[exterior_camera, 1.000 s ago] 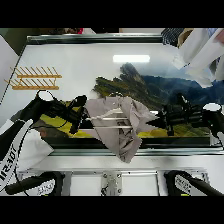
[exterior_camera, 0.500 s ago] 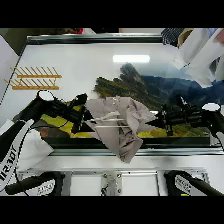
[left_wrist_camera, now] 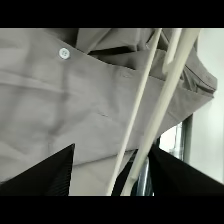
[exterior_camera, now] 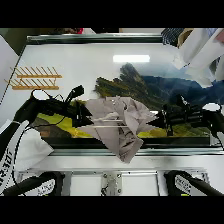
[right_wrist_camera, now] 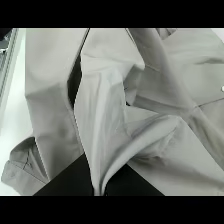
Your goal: Fold the clothes and pants, and hang the long-sleeved shirts on hangers.
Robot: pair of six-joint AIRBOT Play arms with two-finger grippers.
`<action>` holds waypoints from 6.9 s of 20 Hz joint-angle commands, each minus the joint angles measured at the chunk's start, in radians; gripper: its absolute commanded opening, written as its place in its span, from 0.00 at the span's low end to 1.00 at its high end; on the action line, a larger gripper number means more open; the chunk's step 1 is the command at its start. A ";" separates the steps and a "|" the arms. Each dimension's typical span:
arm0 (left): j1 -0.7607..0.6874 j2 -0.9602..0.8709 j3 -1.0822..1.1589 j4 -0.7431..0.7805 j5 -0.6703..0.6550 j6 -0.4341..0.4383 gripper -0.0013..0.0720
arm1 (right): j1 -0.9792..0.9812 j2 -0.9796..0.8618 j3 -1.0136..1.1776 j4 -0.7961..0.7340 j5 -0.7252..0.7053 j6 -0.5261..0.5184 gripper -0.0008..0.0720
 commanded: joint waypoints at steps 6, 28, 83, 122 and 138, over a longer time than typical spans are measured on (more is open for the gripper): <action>0.170 0.118 0.001 -0.002 0.084 -0.237 0.65 | 0.000 0.001 0.011 0.001 0.000 0.042 0.02; -0.098 -0.175 -0.131 -0.002 0.602 -1.017 0.65 | -0.001 0.168 0.100 0.133 -0.186 0.282 0.02; -0.343 0.032 -0.323 0.268 0.643 -1.488 0.04 | 0.473 0.233 0.100 0.132 -0.837 0.544 0.02; 0.180 -0.150 0.740 0.346 -0.116 -1.192 0.04 | 0.463 0.516 0.153 -0.202 -0.039 1.007 0.02; 0.017 -0.269 0.892 0.288 -0.129 -1.121 0.86 | 0.463 0.513 0.195 0.032 -0.260 0.930 0.02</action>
